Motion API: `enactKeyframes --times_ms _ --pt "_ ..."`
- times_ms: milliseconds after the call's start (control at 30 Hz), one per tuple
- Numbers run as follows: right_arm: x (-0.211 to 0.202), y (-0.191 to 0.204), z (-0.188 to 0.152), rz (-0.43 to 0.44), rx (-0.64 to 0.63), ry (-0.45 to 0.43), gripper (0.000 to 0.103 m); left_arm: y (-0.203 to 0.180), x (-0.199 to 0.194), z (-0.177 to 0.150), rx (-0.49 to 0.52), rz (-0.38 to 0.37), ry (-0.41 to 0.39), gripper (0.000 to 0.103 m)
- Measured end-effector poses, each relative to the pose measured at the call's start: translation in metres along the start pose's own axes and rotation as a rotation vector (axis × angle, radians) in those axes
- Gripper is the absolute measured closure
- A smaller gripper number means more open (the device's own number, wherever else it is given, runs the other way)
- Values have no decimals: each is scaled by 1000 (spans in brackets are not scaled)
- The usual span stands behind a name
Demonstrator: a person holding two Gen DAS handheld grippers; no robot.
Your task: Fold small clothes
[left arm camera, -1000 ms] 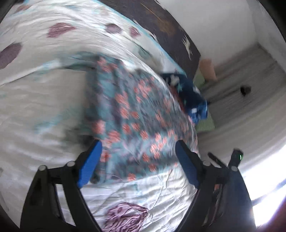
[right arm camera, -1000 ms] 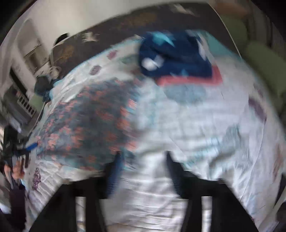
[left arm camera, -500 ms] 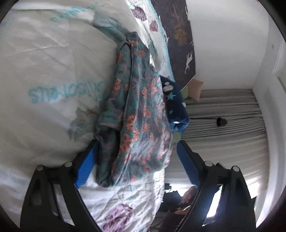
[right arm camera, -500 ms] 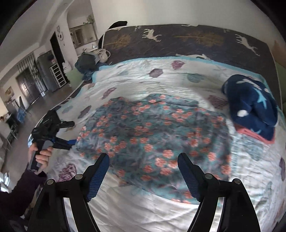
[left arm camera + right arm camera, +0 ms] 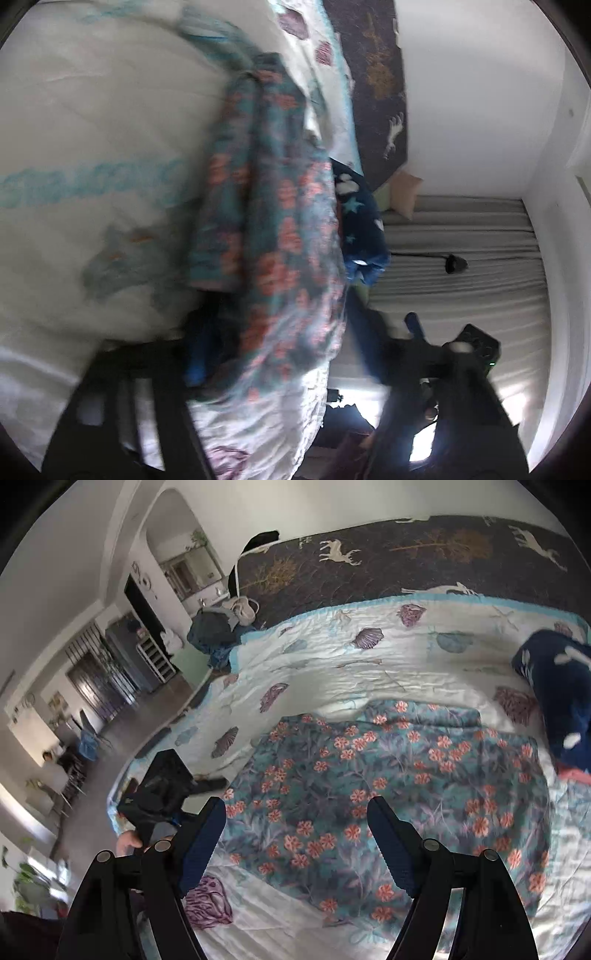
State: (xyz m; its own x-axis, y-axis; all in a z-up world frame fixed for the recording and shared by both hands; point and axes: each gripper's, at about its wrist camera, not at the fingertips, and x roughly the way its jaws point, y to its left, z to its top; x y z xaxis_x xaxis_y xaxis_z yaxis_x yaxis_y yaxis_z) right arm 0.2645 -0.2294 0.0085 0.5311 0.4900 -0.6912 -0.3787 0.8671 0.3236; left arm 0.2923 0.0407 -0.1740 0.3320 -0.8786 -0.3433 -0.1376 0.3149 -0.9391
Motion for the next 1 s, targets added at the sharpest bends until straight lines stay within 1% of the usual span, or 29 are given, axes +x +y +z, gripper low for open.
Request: enactKeyframes --times_ms 33,67,100,133,167,300,333,367,400,433,500,533,567,633,700,733,833,900,933,1000 --pt "5 3 3 -24 -19 22 22 7 -3 -1 -18 -5 -8 67" --pt "9 5 6 -38 -31 39 22 14 -6 -3 -38 -5 -19 82" --pt "15 7 11 -51 -40 61 22 20 -9 -5 -44 4 -36 85" --pt "22 9 17 -57 -40 85 22 23 -10 -9 -30 10 -56 89" --pt "32 11 26 -56 -36 118 22 22 -12 -10 -12 16 -73 89" --pt "81 32 66 -53 -48 246 22 4 -14 -28 79 115 -188 89" --pt "96 39 78 -42 -31 263 22 4 -13 -32 68 114 -210 89" --pt "117 49 92 -42 -12 291 22 5 -12 -38 52 91 -228 89" --pt "132 56 102 -59 -8 306 22 6 -11 -43 36 70 -254 89" --pt "152 64 112 -80 -8 327 22 6 -11 -46 34 73 -275 89" --pt "193 81 124 -122 -31 413 22 3 -12 -52 70 101 -307 89" --pt "221 93 125 -184 -84 501 22 1 -12 -54 79 105 -319 89" --pt "242 103 123 -238 -140 576 22 -2 -12 -55 88 106 -324 89" --pt "282 121 108 -341 -236 702 22 -7 -11 -56 117 108 -334 89" --pt "308 127 90 -387 -248 806 22 -9 -10 -56 136 119 -338 89" --pt "318 132 82 -418 -268 837 22 -9 -7 -51 133 117 -338 89" --pt "338 147 63 -545 -408 858 22 -5 -7 -47 112 95 -336 89" --pt "349 153 47 -635 -505 890 24 -1 -8 -46 102 87 -331 89" --pt "352 153 40 -665 -536 906 24 -1 -8 -45 100 83 -330 89" --pt "352 156 37 -685 -558 903 25 -1 -11 -47 101 82 -331 89"
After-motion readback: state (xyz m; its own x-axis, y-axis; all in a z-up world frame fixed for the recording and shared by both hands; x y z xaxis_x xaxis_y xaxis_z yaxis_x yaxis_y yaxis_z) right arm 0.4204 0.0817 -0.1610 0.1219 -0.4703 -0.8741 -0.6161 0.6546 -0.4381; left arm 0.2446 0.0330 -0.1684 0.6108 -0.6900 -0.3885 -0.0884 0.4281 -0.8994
